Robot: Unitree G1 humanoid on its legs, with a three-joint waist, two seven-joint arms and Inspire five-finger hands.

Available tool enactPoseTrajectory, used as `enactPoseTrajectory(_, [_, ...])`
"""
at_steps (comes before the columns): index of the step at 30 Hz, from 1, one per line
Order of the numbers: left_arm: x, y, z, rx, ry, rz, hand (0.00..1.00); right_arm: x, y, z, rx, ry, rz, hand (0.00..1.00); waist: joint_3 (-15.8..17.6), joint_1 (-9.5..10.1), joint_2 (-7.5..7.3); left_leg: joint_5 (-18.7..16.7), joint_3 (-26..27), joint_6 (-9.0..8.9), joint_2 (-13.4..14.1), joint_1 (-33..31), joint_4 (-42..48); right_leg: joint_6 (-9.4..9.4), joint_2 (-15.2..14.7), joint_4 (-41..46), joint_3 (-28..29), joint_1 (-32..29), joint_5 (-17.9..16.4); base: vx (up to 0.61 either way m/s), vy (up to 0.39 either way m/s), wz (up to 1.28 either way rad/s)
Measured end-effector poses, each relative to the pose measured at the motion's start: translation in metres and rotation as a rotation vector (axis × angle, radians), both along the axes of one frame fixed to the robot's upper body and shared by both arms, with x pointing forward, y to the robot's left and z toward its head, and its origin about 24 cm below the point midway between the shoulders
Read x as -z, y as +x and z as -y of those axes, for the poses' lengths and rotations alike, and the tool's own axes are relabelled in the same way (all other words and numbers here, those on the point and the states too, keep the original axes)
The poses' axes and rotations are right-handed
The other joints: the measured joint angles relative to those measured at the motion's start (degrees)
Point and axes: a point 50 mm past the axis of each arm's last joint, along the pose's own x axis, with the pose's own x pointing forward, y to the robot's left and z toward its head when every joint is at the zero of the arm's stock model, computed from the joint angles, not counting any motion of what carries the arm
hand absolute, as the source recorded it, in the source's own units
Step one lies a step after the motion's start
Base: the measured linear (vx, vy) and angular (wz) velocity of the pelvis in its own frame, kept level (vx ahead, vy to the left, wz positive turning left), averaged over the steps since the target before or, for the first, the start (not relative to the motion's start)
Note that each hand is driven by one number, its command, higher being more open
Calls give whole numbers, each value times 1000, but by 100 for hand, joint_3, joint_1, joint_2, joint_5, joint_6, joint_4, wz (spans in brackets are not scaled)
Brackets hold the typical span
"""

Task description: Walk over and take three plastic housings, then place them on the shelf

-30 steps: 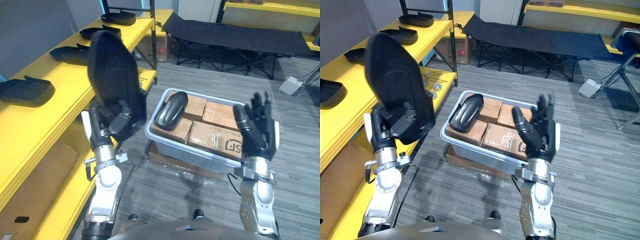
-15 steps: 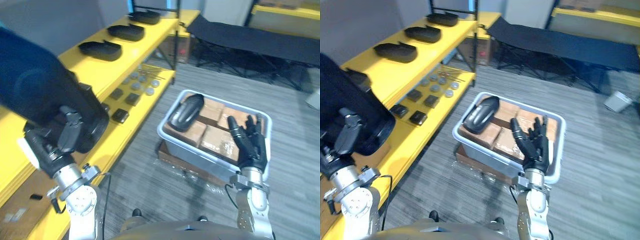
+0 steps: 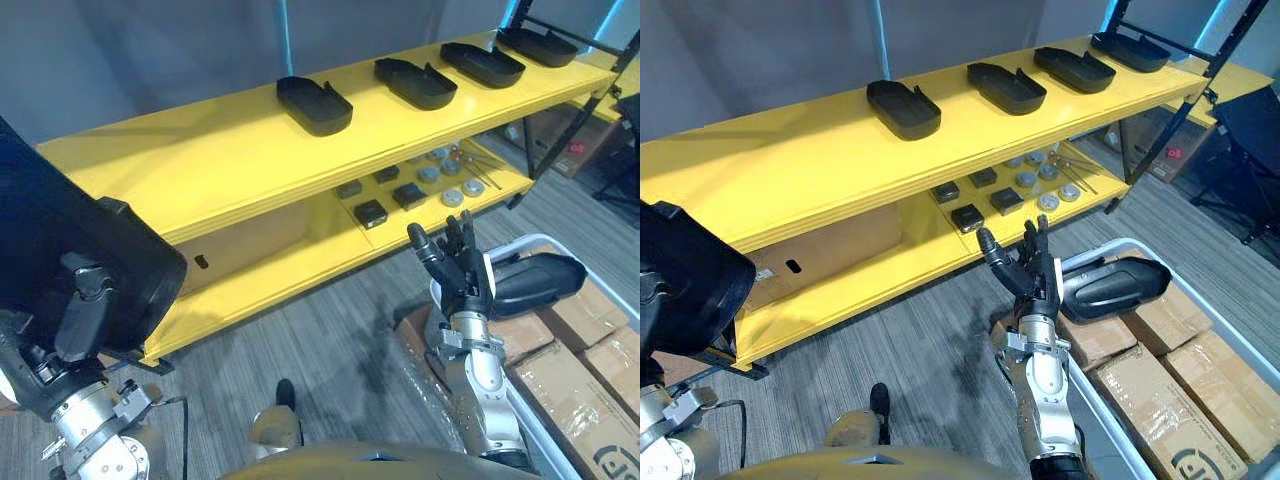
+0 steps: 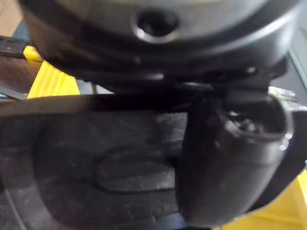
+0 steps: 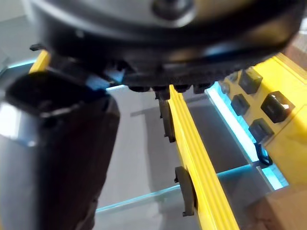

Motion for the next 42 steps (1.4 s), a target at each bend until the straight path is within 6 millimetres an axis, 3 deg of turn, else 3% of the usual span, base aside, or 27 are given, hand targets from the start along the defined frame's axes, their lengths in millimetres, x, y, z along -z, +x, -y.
enactPoseTrajectory(6, [-9,16,6,99,49,58,0,1,2,1,63,35,-5,100,189,-26,-128,-798,35,147,62,-582,1409,143,-358,442,151,-159,-250,-25,76,-8])
enactPoseTrajectory(7, [-13,20,6,113,76,72,0,3,2,2,83,51,-10,100,260,1,-259,-1056,36,240,-12,-676,1758,96,-547,595,147,-135,-335,126,187,11])
enactPoseTrajectory(8, [-16,22,6,121,111,69,0,7,1,4,99,57,-25,100,285,13,-304,-1342,37,361,-153,-646,2012,-235,-691,832,152,-23,-408,156,196,22])
enactPoseTrajectory(9, [-16,24,7,126,118,67,0,8,-1,6,107,51,-33,100,299,-43,-271,-1476,-32,362,-181,-654,2143,-849,-843,1390,368,-122,-303,167,200,50])
enactPoseTrajectory(10, [-16,25,9,133,133,58,0,10,-3,10,120,47,-43,100,313,-150,-292,-1593,-190,425,-272,-637,2188,-1321,-974,2083,1022,-496,117,173,269,92])
enactPoseTrajectory(11, [-19,28,10,144,169,56,0,11,-6,14,145,52,-47,100,268,-275,-229,-1648,-443,473,-408,-565,2035,-1419,-982,2898,2037,-998,762,172,265,106])
enactPoseTrajectory(12, [-22,30,10,147,186,62,0,11,-6,16,154,54,-41,100,289,-358,-201,-1641,-623,501,-451,-552,1937,-1070,-874,3249,2379,-1241,519,229,226,125])
enactPoseTrajectory(13, [-25,35,9,148,201,78,0,8,-7,16,150,54,-27,100,286,-447,-292,-1533,-938,658,-561,-460,1656,-811,-517,3687,2762,-1659,-111,256,104,109])
enactPoseTrajectory(15, [-23,40,8,141,182,77,0,1,-9,20,143,41,17,100,309,-443,-321,-1334,-1135,645,-745,14,1129,-834,6,3281,2818,-1869,-678,319,114,90])
enactPoseTrajectory(17, [-19,41,6,135,156,72,0,-11,-10,25,142,3,81,100,293,-457,-299,-1317,-1297,649,-877,301,933,-857,400,2461,2867,-2011,-805,262,68,67])
enactPoseTrajectory(20, [-21,52,15,196,132,109,0,-28,-13,38,195,-41,169,100,286,-604,-246,-1351,-1883,597,-989,360,892,-815,908,1727,3555,-2490,-749,322,0,106])
enactPoseTrajectory(21, [-20,55,20,229,129,107,0,-31,-15,39,207,-42,178,100,271,-678,-260,-1401,-2024,539,-1039,409,922,-702,976,1557,3839,-2553,-608,233,-72,115])
enactPoseTrajectory(22, [-19,56,22,246,128,103,0,-31,-16,40,214,-41,178,100,258,-688,-284,-1454,-2065,500,-1066,462,928,-701,987,1427,3925,-2541,-393,240,-119,86])
enactPoseTrajectory(23, [-18,57,26,275,129,97,0,-31,-18,38,218,-35,177,100,173,-680,-424,-1608,-2055,440,-1165,522,1009,-787,915,1229,3939,-2535,454,206,-123,48])
enactPoseTrajectory(24, [-17,57,27,286,127,94,0,-32,-19,37,219,-35,179,100,139,-661,-466,-1737,-2048,451,-1198,538,1116,-757,862,1224,3904,-2500,471,263,-184,14])
enactPoseTrajectory(26, [-13,57,32,304,106,81,0,-38,-17,34,209,-31,207,100,49,-519,-274,-2097,-1846,314,-929,498,1500,-740,1107,815,3881,-2201,387,215,-163,-34])
enactPoseTrajectory(28, [-14,58,34,326,111,85,0,-43,-18,34,212,-32,229,100,12,-536,-239,-2178,-1727,275,-832,477,1517,-743,1221,522,3890,-2109,388,115,-97,-35])
enactPoseTrajectory(32, [-13,61,42,387,106,87,0,-40,-27,42,251,-40,211,100,-6,-626,-235,-2196,-1512,270,-751,648,1389,-784,1319,252,4004,-1936,445,26,-16,-28])
enactPoseTrajectory(42, [-7,55,42,390,99,50,0,-35,-47,46,254,16,213,100,-462,-653,-153,-2192,-1183,275,-660,766,1198,-788,1416,-238,4111,-1742,667,-1,12,-10])
